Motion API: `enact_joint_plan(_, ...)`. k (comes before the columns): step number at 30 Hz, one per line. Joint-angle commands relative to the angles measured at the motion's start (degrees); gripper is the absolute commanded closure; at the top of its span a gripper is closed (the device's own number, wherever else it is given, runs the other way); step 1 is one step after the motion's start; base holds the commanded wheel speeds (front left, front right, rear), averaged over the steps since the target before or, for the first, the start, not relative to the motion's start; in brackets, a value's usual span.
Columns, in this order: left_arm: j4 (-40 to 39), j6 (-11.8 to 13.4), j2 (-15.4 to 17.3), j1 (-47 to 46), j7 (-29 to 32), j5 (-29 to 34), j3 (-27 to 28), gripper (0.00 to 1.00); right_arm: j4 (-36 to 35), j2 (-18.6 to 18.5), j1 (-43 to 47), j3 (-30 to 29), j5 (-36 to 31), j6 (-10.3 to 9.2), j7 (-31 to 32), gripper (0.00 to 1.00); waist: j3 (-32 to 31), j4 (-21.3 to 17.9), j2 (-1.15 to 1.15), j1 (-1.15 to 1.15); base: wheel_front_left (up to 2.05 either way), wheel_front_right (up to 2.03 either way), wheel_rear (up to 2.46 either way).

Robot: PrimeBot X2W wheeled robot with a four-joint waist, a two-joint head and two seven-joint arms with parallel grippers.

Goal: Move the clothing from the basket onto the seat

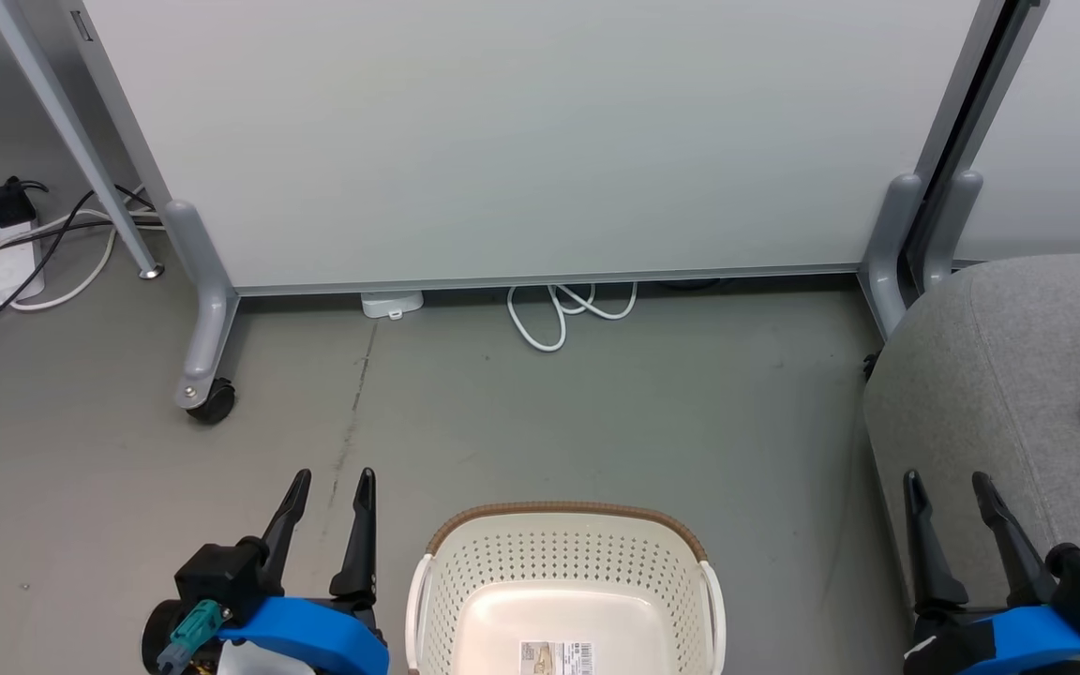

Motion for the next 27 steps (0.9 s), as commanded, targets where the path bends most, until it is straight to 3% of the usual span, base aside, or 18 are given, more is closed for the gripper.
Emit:
enact_joint_plan(1, 0.1, -0.1, 0.0, 0.3, -0.1, 0.3, 0.3, 0.00, 0.1, 0.1, 1.0, 0.2, 0.3, 0.03, -0.1, 0.00, -0.1, 0.1, 0.00, 0.01, 0.00, 0.00, 0.00)
enact_joint_plan(27, 0.8, -0.1, -0.1, 0.4, -0.1, -0.8, 0.0, 0.00, 1.2, 0.1, 0.0, 2.2, 2.0, 0.03, -0.6, 0.00, 0.7, -0.5, 0.00, 0.01, 0.00, 0.00, 0.00)
